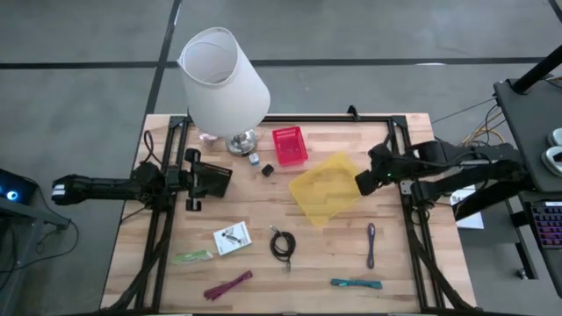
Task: Pick and place items into bin
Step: Put the dark blue charger cable into the yellow bin
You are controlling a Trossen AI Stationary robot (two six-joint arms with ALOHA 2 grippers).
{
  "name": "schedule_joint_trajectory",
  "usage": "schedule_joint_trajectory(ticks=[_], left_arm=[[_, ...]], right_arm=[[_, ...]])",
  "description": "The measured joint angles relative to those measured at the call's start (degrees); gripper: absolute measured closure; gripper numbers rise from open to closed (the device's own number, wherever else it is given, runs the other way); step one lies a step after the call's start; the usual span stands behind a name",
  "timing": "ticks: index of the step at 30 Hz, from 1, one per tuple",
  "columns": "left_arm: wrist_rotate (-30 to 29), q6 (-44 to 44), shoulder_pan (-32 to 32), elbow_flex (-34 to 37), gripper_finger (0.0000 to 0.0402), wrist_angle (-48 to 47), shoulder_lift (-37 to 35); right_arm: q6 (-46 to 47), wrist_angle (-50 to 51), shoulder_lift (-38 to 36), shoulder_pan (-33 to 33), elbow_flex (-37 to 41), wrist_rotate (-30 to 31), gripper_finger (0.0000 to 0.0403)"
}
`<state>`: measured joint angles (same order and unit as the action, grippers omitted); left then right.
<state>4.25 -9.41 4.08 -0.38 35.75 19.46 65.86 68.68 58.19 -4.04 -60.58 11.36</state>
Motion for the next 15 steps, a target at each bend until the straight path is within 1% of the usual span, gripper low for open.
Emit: schedule_joint_trajectory(ticks=[2,8,13,15], left_arm=[[0.0,0.0,0.0,0.0,0.0245,0.0,0.0],[0.0,0.0,0.0,0.0,0.0245,0.0,-0.1],[0.0,0.0,0.0,0.0,0.0245,0.0,0.0],[0.0,0.0,0.0,0.0,0.0245,0.0,0.0]], right_arm=[[2.6,2.0,1.7,-0.6,0.0,-3.2,0.0196],[10.1,2.6,5.5,-3.3,3.4,-12.7,0.0196],[19.4,3.0,7.9,-7.9,7.3,-18.4,0.0196],[23.4,3.0,8.9,-10.3,8.4,-18.9,0.0196]])
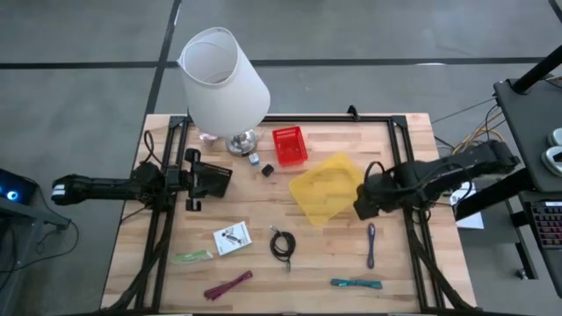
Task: Pick and place items into bin
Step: Put the dark blue charger cable into the yellow bin
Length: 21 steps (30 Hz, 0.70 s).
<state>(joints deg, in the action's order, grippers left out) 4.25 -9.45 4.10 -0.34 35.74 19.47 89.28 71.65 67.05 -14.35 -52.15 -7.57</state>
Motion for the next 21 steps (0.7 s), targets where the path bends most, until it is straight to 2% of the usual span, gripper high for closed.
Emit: schedule_joint_trajectory(ticks=[5,10,17,21], left_arm=[[0.0,0.0,0.0,0.0,0.0245,0.0,-0.1],[0.0,0.0,0.0,0.0,0.0245,-0.1,0.0],[0.0,0.0,0.0,0.0,0.0245,-0.2,0.3],[0.0,0.0,0.0,0.0,0.0245,-0.2,0.3]], right_arm=[[9.6,-1.9,2.8,-7.4,2.0,1.1,0.0196],[15.4,-6.5,6.1,-13.7,3.4,2.6,0.0196],[22.9,-8.1,12.2,-19.0,3.5,5.7,0.0196],[23.9,-11.4,15.4,-19.9,3.5,6.2,0.0196]])
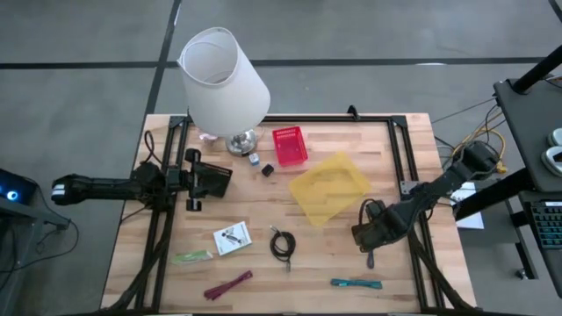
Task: Pick and place items into bin
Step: Put the dark blue charger cable into the yellow bin
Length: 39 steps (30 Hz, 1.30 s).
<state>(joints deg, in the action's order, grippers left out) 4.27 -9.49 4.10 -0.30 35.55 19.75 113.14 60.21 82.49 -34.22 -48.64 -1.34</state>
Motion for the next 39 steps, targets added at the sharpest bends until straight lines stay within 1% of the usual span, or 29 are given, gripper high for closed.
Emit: schedule_joint_trajectory(ticks=[5,18,27,32,39], left_arm=[[0.0,-0.3,0.0,0.0,0.0245,0.0,0.1],[0.0,-0.3,0.0,0.0,0.0245,0.0,0.1],[0.0,-0.3,0.0,0.0,0.0245,0.0,0.3],[0.0,-0.3,0.0,0.0,0.0245,0.0,0.3],[0.0,-0.3,0.0,0.0,0.0245,0.0,0.4]], right_arm=[[-2.1,-5.4,3.2,0.0,0.0,0.0,0.0196],[-2.6,-5.2,8.7,-0.1,0.5,-0.5,0.0196],[-3.1,-5.5,7.9,-0.1,3.8,-2.3,0.0196],[-3.3,-6.0,7.4,0.0,4.9,-2.4,0.0196],[-4.2,-9.5,6.6,0.0,6.7,-3.2,0.0196]])
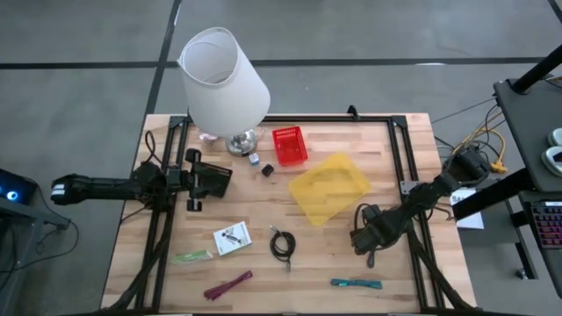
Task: Pick and place items into bin
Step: Put the dark blue charger cable into the yellow bin
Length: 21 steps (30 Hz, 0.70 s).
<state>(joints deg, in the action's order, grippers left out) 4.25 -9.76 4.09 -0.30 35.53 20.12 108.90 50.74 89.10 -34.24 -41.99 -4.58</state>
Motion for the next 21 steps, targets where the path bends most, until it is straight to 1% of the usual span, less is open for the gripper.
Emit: schedule_joint_trajectory(ticks=[4,7,10,21], left_arm=[[0.0,0.0,0.0,0.0,0.0245,0.0,0.1],[0.0,0.0,0.0,0.0,0.0245,0.0,0.1],[0.0,0.0,0.0,0.0,0.0245,0.0,0.1],[0.0,0.0,0.0,0.0,0.0245,0.0,0.1]], right_arm=[[-0.3,-1.2,-0.2,0.0,0.7,-0.4,0.0197],[-1.5,-1.9,-0.2,0.0,0.9,-1.6,0.0211],[-1.9,-2.4,-0.1,0.0,0.9,-2.3,0.0237],[-4.7,-3.2,0.0,0.0,1.0,-3.3,0.0353]])
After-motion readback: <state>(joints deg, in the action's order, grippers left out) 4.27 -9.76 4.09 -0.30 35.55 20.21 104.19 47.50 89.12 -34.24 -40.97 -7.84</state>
